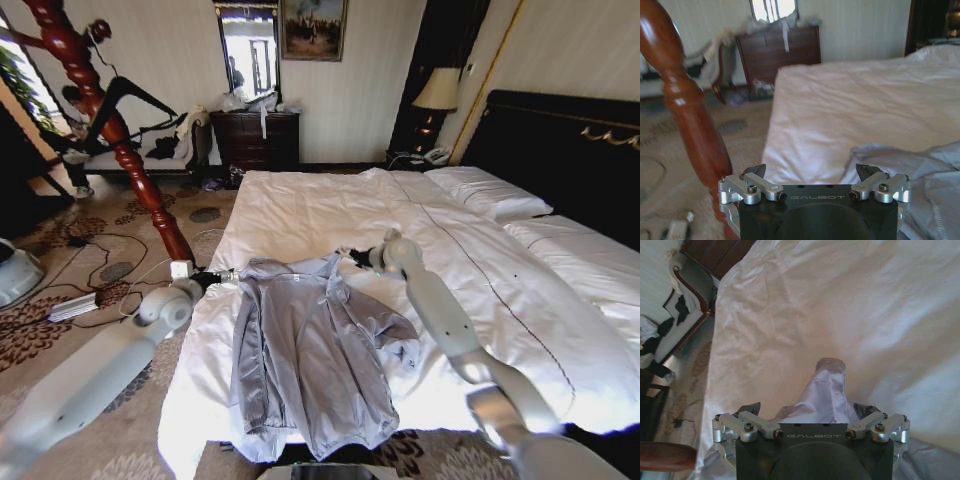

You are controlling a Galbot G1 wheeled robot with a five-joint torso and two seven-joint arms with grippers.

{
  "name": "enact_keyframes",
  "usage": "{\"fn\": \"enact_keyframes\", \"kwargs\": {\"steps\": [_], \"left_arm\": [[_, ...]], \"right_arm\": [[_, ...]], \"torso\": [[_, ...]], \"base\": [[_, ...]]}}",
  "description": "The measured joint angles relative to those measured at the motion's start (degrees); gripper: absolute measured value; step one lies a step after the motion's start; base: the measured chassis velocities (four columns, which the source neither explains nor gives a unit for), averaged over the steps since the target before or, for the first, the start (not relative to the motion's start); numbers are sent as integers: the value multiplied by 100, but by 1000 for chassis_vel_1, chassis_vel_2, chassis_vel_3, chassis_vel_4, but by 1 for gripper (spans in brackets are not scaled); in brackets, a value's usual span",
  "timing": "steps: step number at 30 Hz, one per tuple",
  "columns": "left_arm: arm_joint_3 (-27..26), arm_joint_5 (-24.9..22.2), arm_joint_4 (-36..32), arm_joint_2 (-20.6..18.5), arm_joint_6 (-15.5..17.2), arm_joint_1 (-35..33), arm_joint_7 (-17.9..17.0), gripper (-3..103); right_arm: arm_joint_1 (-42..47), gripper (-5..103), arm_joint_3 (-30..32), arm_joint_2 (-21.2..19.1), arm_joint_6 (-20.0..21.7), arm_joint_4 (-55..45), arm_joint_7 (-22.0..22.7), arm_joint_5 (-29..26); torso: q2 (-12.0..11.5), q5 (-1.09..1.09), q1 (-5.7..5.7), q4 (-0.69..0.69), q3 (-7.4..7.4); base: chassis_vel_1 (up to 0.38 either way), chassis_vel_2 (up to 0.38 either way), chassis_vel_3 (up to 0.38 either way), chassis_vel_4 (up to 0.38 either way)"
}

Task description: Pick up the clothes from the bed and hang them on the clothes hanger.

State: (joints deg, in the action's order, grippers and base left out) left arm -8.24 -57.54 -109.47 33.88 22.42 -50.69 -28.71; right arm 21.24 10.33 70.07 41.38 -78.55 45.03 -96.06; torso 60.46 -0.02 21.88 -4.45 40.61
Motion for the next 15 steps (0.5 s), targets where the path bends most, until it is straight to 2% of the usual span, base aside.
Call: {"fn": "enact_keyframes", "kwargs": {"steps": [3,4,6,8,9,11,12,13,14,15], "left_arm": [[-695,207,-460,-4,-225,-796,-14,100],[-695,207,-460,-4,-225,-796,-14,100],[-1281,255,-822,87,-307,-1438,-16,100],[-1709,355,-1111,218,-366,-2063,15,100],[-1709,355,-1111,218,-366,-2063,15,100],[-2124,696,-1371,400,-556,-2842,270,100],[-2215,838,-1416,458,-628,-3018,363,100],[-2413,1188,-1508,618,-825,-3348,586,100],[-2413,1188,-1508,618,-825,-3348,586,100],[-2542,1405,-1574,779,-969,-3549,749,100]], "right_arm": [[263,100,-149,-278,44,-104,-317,788],[263,100,-149,-278,44,-104,-317,788],[600,100,-184,-653,25,-463,-534,1022],[937,100,-154,-986,-65,-852,-697,1202],[937,100,-154,-986,-65,-852,-697,1202],[1318,100,-61,-1325,-277,-1311,-997,1556],[1426,100,-24,-1410,-339,-1443,-1088,1647],[1697,100,86,-1592,-496,-1768,-1286,1818],[1697,100,86,-1592,-496,-1768,-1286,1818],[1907,100,171,-1717,-667,-1984,-1426,1986]], "torso": [[-1,2,0,1,1],[-1,2,0,1,1],[0,4,0,-7,0],[0,3,-1,-7,0],[0,3,-1,-7,0],[0,2,-1,0,0],[0,2,-1,0,0],[0,3,-2,0,-1],[0,3,-2,0,-1],[0,3,-2,-1,-1]], "base": [[0,0,0,0],[0,0,0,0],[0,0,0,0],[0,0,0,0],[0,0,0,0],[0,0,0,0],[0,0,0,0],[0,0,0,0],[0,0,0,0],[0,0,0,0]]}}
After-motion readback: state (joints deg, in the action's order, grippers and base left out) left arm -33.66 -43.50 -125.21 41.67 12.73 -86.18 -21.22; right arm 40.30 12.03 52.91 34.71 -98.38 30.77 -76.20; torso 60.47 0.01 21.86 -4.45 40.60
